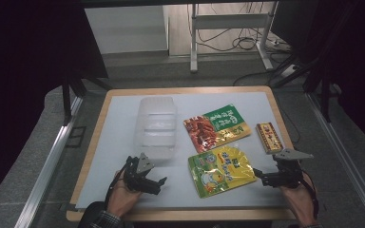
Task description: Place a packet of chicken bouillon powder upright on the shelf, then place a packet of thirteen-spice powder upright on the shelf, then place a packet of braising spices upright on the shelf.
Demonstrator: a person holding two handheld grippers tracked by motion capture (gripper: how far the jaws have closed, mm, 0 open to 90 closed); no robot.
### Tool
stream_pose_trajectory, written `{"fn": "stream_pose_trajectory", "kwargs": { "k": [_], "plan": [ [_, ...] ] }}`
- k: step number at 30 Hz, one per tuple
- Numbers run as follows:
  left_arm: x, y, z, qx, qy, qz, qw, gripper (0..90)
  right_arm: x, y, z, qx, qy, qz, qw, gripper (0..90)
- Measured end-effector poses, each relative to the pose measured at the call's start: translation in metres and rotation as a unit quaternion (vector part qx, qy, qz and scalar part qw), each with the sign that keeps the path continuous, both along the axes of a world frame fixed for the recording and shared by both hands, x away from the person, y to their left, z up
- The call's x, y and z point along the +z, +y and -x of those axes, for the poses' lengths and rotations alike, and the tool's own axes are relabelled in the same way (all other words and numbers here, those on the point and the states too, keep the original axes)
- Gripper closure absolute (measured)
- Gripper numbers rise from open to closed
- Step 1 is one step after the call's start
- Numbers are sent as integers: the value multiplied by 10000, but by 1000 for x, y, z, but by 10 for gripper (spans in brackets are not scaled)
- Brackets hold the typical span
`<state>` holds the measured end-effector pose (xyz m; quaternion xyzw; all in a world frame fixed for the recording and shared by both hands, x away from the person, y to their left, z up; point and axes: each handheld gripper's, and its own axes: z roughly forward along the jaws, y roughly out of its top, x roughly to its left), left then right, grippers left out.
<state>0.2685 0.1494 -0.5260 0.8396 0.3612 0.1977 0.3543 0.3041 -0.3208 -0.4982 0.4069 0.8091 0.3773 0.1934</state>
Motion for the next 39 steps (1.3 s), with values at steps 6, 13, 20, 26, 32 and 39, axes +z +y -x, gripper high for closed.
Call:
{"fn": "stream_pose_trajectory", "kwargs": {
  "k": [6, 13, 20, 26, 32, 39],
  "plan": [
    [5, 4, 2, -20, -223, 269, 9994, 0, -1, 3, -1, 67, 62, 20, 10000, 21],
    [3, -2, 3, -172, -341, 84, 9992, 0, -1, 5, 0, 57, 91, -17, 9999, 10],
    [3, -4, 4, -214, -451, 60, 9987, 0, 0, 4, 0, 66, 88, -13, 9999, 4],
    [5, -6, 5, -192, -438, 134, 9988, 0, -1, 5, -1, 113, 77, 2, 9999, 3],
    [6, -9, 5, -190, -337, 181, 9991, 0, -1, 5, -1, 95, 76, -42, 9999, 4],
    [9, -14, 7, -189, -291, 181, 9992, 0, 0, 6, -1, 97, 121, -15, 9999, 8]
  ]
}}
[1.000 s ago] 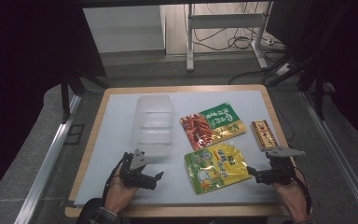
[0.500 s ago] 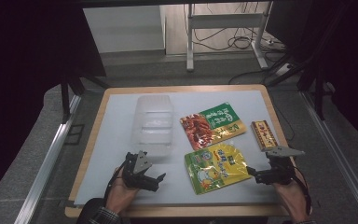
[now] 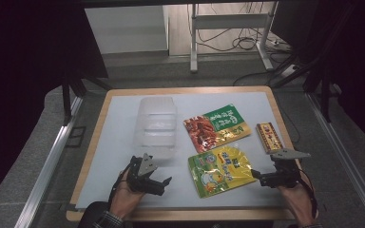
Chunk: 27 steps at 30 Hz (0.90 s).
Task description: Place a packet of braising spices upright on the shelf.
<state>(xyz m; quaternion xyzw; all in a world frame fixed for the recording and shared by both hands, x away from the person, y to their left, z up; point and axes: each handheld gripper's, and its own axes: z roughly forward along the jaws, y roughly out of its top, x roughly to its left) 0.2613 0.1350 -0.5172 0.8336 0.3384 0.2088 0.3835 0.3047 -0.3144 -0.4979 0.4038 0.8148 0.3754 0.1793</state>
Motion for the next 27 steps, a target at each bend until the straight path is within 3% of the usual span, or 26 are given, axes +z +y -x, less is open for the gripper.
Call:
{"fn": "stream_pose_trajectory", "kwargs": {
  "k": [6, 27],
  "plan": [
    [6, -7, 4, -83, 43, 139, 9999, 35, 1, 1, 1, -6, -43, 33, 10000, 8],
    [13, -36, 11, -587, 114, 307, 9977, 472, 2, 3, 2, 54, -162, 101, 9998, 8]
  ]
}}
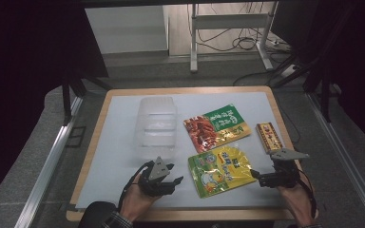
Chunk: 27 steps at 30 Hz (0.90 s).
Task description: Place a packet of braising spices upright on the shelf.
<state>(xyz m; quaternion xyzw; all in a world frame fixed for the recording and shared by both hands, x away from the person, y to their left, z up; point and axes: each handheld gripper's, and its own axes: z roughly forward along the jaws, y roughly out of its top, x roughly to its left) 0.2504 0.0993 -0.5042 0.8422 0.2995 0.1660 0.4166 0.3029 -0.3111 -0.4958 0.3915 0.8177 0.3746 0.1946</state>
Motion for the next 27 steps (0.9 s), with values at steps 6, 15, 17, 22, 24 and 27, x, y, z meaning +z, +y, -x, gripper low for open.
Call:
{"fn": "stream_pose_trajectory", "kwargs": {
  "k": [6, 15, 17, 22, 24, 27],
  "plan": [
    [-3, -9, -3, -155, 108, 80, 9998, 594, -1, 1, -1, 3, 43, 12, 10000, 8],
    [-10, -25, -11, -114, 206, 85, 9997, 853, -2, 2, -1, 25, 35, 29, 10000, 9],
    [-11, -28, -14, -163, 265, 136, 9994, 897, -3, 2, -1, 33, 73, 26, 10000, 9],
    [-16, -38, -20, -333, 321, 26, 9989, 900, -4, 3, -2, 38, 61, 63, 10000, 11],
    [-17, -43, -25, -411, 328, 55, 9986, 900, -5, 3, -2, 21, 66, 54, 10000, 11],
    [-19, -48, -30, -457, 307, 60, 9985, 899, -5, 4, -3, 10, 65, 37, 10000, 11]
  ]
}}
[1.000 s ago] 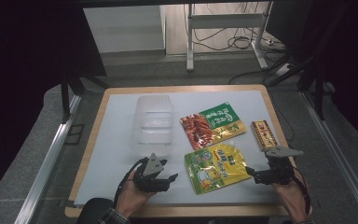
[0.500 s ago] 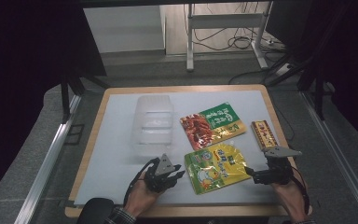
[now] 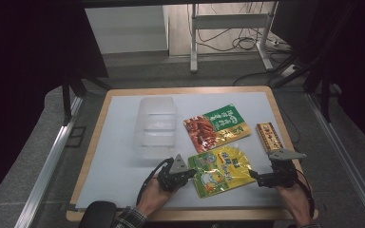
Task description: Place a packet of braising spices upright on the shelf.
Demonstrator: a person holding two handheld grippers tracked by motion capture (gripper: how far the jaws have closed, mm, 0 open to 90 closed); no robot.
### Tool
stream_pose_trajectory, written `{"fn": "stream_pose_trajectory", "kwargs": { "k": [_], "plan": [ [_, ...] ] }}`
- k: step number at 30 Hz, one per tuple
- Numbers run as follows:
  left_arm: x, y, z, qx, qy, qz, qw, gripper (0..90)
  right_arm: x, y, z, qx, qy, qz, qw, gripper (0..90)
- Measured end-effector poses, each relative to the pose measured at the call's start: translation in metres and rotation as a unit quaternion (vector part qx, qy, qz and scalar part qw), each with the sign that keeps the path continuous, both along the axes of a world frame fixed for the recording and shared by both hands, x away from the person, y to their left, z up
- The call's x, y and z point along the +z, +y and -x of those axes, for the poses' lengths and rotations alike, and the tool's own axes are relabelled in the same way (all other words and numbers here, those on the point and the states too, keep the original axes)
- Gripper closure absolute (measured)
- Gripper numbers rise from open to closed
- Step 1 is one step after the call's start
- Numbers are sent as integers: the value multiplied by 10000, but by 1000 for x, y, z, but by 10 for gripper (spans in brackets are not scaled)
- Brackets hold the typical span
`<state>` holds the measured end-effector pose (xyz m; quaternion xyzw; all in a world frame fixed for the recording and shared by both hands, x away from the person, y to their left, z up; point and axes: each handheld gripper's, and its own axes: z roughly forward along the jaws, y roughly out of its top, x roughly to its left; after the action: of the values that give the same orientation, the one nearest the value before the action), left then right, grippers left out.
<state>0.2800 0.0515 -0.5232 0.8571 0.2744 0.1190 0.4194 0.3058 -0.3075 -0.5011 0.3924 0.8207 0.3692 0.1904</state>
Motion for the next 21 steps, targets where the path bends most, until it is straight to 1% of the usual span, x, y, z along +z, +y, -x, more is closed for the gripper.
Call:
{"fn": "stream_pose_trajectory", "kwargs": {
  "k": [2, 4, 5, 7, 8, 9, 10, 12, 13, 15, 16, 19, 21],
  "plan": [
    [-2, -6, -6, -25, -28, 19, 10000, 899, -1, 0, 0, -2, 1, 3, 10000, 11],
    [-3, -9, -7, -28, -53, 41, 10000, 900, -1, 0, 0, 2, 5, 12, 10000, 11],
    [-2, -15, -8, -60, -172, 37, 9998, 900, -1, 0, -1, 2, 5, 26, 10000, 10],
    [-3, -20, -9, -119, -217, 11, 9997, 900, -1, 0, -1, 8, 6, 22, 10000, 11],
    [-4, -22, -10, -136, -231, -37, 9996, 900, -1, 0, -1, 9, 3, 27, 10000, 11],
    [-8, -25, -11, -141, -229, -148, 9995, 900, -1, 0, -1, 12, 0, 25, 10000, 11],
    [-11, -26, -11, -148, -235, -167, 9995, 900, -1, 0, -1, 11, -1, 24, 10000, 12],
    [-12, -25, -11, -125, -203, -128, 9996, 900, -1, 0, -1, 8, -3, 24, 10000, 12],
    [-12, -25, -12, -132, -155, -212, 9996, 900, -1, 0, 0, -1, -18, 3, 10000, 12],
    [-13, -24, -11, -112, -135, -201, 9996, 900, 0, 0, 0, -5, -29, -6, 10000, 12],
    [-14, -22, -11, -104, -103, -179, 9997, 900, 0, 0, 0, -11, -11, -3, 10000, 12],
    [-14, -21, -10, -121, -73, -206, 9997, 900, 0, 1, 1, 10, 35, 56, 10000, 12],
    [-16, -19, -7, -148, -151, -271, 9994, 900, -1, 2, 1, 47, 57, 68, 9999, 12]
  ]
}}
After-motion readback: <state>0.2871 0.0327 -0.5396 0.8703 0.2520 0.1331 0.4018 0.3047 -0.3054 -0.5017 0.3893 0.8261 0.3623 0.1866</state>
